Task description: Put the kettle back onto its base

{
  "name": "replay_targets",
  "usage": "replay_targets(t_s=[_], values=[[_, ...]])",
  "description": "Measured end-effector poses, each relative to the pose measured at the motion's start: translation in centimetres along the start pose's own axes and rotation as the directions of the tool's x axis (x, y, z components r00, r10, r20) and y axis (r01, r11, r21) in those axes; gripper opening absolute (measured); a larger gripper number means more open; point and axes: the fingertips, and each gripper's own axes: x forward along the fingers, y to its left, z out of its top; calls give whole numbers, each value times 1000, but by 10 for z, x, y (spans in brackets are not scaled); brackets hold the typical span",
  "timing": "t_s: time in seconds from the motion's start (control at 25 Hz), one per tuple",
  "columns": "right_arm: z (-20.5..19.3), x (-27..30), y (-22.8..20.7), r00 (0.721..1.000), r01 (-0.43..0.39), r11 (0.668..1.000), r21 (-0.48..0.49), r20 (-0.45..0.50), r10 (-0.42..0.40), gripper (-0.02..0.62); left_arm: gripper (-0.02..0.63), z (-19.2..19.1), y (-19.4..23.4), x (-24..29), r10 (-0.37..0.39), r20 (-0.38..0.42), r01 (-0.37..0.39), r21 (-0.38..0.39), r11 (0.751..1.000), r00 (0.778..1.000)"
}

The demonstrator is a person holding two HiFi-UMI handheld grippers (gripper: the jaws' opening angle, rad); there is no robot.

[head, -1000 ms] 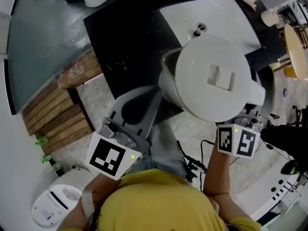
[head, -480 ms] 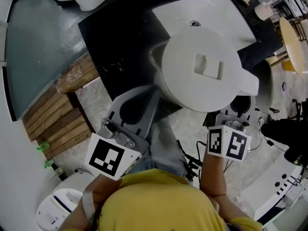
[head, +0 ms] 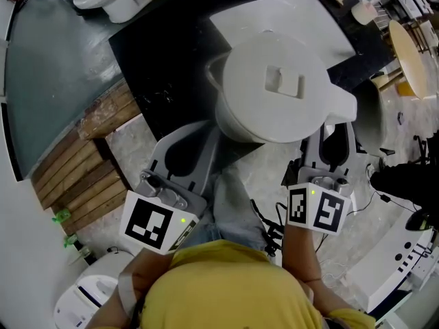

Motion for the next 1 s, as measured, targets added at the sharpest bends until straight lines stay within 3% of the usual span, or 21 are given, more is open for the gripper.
replay_targets(t_s=[0.52,0.68,1.0], values=[[29,-35,12,1000,4,1000,-5,29,-3,181,9,20,-14,-15,7,39,-7,13,1000,999],[43,-44,21,998,-27,1000,-5,53,28,176,9,25,-25,-21,12,50,-13,14,1000,999],[70,-66,48,986,-158,987,-3,53,158,43,9,40,-60,-38,57,64,-57,6,998,996]])
